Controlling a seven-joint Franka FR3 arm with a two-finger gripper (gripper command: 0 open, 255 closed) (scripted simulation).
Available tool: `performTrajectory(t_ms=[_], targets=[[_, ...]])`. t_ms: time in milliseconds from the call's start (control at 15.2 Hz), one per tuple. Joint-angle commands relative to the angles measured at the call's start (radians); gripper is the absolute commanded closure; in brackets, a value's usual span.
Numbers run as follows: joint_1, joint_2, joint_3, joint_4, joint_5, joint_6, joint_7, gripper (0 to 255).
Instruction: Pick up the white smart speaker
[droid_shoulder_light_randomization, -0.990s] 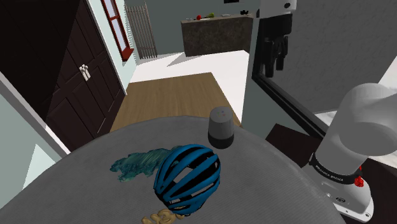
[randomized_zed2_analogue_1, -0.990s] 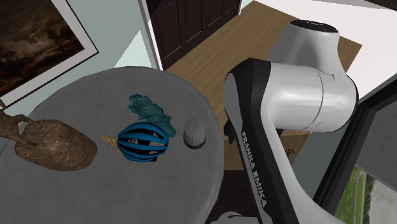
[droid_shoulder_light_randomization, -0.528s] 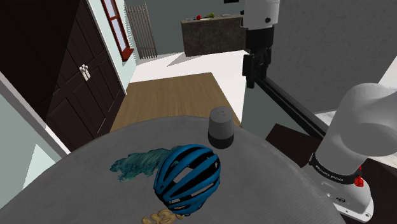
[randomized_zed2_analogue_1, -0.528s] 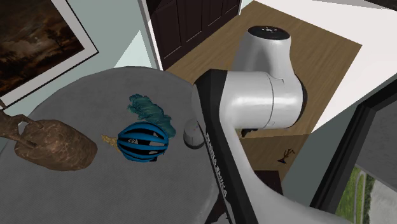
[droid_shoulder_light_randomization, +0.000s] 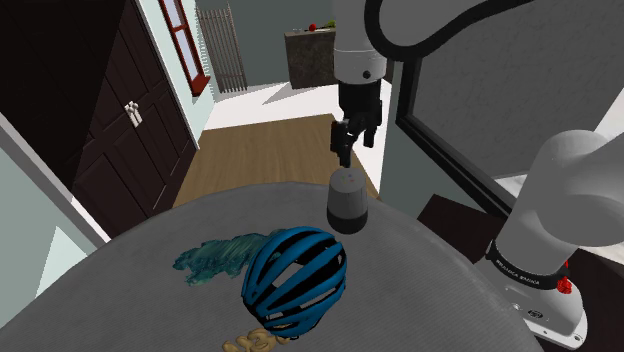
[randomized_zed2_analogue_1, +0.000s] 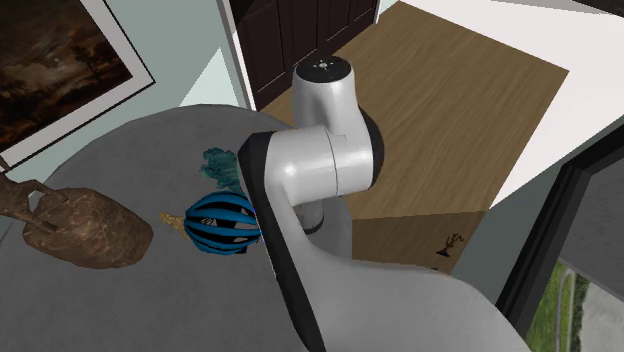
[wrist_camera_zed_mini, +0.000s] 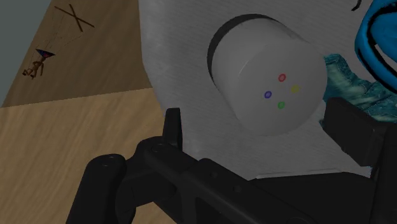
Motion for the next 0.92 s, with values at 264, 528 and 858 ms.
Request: performTrajectory(t_ms=[264, 528, 858], targets=[[-0.001, 0.106, 0.088, 0.0, -0.024, 0.157, 0.085, 0], [-0.001, 0.125, 0.096, -0.04, -0.023, 0.216, 0.089, 0], [-0.002, 0.134, 0.099, -0.055, -0.023, 0.241, 0.09, 255]])
